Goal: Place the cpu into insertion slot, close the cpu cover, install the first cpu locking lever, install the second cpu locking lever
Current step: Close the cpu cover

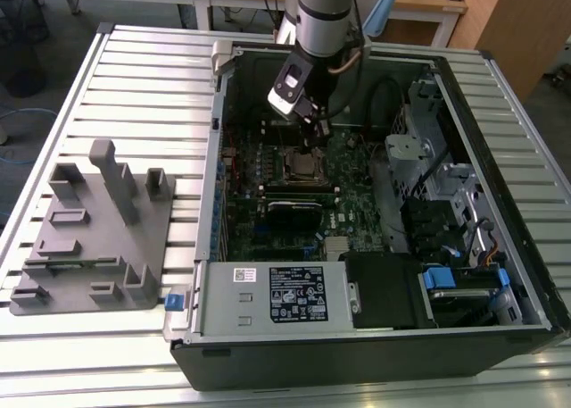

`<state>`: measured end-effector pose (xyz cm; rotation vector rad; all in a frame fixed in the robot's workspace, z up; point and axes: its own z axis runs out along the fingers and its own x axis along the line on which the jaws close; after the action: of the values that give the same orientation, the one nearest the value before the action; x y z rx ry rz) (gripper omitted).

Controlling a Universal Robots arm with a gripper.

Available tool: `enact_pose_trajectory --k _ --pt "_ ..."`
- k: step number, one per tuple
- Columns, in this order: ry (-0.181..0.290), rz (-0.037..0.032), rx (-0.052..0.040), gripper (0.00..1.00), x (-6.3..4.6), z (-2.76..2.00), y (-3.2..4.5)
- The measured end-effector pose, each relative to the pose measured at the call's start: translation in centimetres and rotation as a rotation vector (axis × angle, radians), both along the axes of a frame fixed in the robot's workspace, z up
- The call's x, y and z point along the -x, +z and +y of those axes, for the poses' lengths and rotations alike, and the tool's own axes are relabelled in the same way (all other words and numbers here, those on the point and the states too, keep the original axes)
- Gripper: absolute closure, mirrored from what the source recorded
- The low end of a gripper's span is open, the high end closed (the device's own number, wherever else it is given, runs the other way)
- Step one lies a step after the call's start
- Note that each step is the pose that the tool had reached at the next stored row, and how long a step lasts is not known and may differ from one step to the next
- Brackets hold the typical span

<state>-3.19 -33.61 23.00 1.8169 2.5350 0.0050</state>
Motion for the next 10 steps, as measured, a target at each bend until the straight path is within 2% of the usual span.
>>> enact_pose_trajectory --k 5,10 --pt "0.084 0.0001 0.0002 0.89 0.00 0.00 -0.05" --pt "0.086 0.0001 0.0002 0.89 0.00 0.00 -0.05"
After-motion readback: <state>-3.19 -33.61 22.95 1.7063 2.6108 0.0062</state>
